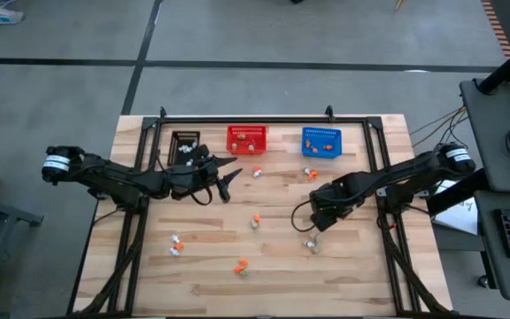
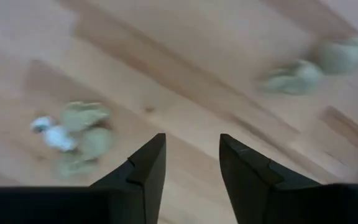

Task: Sort Halloween decoration
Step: Put the white skull toy into the red bin

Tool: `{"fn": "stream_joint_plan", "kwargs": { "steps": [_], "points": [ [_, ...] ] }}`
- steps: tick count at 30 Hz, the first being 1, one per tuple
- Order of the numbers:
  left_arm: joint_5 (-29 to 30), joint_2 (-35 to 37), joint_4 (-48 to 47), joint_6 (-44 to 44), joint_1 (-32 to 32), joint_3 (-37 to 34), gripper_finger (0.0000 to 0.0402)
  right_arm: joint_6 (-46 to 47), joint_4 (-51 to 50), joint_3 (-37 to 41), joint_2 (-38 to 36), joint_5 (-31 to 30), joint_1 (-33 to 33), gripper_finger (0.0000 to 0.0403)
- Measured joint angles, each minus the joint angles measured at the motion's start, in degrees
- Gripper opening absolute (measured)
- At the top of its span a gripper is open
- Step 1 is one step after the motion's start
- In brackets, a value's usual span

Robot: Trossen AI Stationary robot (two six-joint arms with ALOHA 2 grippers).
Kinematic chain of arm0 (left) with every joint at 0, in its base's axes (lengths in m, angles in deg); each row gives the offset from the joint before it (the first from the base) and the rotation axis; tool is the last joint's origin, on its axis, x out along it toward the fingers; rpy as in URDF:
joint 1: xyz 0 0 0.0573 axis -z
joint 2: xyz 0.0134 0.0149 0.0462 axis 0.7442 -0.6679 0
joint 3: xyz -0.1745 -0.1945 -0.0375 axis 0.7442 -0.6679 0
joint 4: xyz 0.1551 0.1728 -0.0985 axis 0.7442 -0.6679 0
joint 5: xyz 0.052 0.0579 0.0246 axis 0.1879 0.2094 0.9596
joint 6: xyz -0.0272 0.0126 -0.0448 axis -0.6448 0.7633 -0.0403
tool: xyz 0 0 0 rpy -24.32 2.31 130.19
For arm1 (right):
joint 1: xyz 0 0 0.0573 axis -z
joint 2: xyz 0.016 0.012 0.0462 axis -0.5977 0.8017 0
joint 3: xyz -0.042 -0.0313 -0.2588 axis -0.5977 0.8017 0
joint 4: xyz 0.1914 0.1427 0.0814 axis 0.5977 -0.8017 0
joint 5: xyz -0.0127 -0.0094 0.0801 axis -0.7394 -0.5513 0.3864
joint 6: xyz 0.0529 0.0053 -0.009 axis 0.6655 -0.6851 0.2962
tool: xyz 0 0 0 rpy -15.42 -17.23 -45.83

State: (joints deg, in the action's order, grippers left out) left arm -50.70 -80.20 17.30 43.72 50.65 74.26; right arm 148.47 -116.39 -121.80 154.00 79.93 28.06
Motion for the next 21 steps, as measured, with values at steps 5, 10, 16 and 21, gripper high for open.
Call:
{"fn": "stream_joint_plan", "kwargs": {
  "steps": [5, 10, 16, 21],
  "points": [
    [0.0, 0.0, 0.0, 1.1, -0.7, 0.0, 0.0162, 6.4, -2.4, 4.8, -5.2, -4.4, 0.0, 0.0163],
    [0.0, 0.0, 0.0, 1.2, -1.6, 0.0, 0.0162, 11.4, -2.2, 8.4, -7.5, -8.7, 0.2, 0.0173],
    [0.0, 0.0, 0.0, 1.2, -2.2, 0.0, 0.0162, 12.0, 1.7, 11.9, -7.1, -10.1, 1.1, 0.0174],
    [-0.1, 0.0, 0.0, 1.2, -2.3, 0.0, 0.0162, 11.5, 5.9, 14.1, -7.1, -10.4, 2.4, 0.0171]
  ]
}}
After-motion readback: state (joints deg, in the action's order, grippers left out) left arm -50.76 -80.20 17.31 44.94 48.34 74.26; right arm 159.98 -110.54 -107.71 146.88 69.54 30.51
